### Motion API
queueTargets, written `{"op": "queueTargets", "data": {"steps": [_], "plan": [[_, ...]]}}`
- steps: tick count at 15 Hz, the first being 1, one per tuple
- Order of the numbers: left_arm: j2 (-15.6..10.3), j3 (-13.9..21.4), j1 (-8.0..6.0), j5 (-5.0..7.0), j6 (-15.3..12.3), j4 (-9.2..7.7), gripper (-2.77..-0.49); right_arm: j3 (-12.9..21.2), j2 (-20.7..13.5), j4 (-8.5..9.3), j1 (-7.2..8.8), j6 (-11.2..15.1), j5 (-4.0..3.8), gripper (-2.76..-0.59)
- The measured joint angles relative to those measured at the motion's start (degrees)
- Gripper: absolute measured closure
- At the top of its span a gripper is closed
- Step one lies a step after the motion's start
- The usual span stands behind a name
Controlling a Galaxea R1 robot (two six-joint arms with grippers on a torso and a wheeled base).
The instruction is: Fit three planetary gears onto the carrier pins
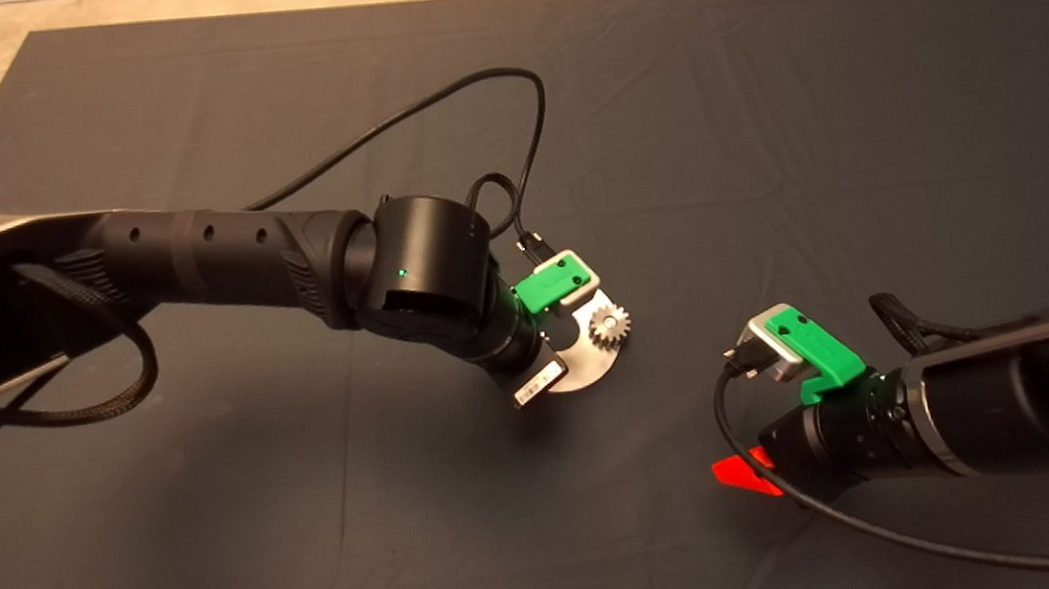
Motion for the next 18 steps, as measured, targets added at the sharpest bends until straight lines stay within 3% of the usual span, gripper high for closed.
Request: {"op": "queueTargets", "data": {"steps": [5, 8, 10, 18], "plan": [[-0.30, 0.00, 1.18, 0.06, 0.05, 0.79, -0.60, 0.00, 0.19, 0.02, 0.00, 0.00, 0.07, -2.20], [-0.30, 0.00, 1.18, 0.22, 0.52, 0.79, -0.60, 0.00, -3.80, 0.05, 0.37, -2.12, 0.26, -2.20], [-0.28, 0.00, 1.18, 0.91, 1.00, 0.82, -0.59, 0.00, -6.99, 0.05, 1.18, -3.52, -0.35, -2.20], [-0.25, 0.00, 1.21, 1.32, 2.15, 1.01, -0.59, 0.00, -9.09, 0.06, 2.07, -5.01, -0.07, -2.20]]}}
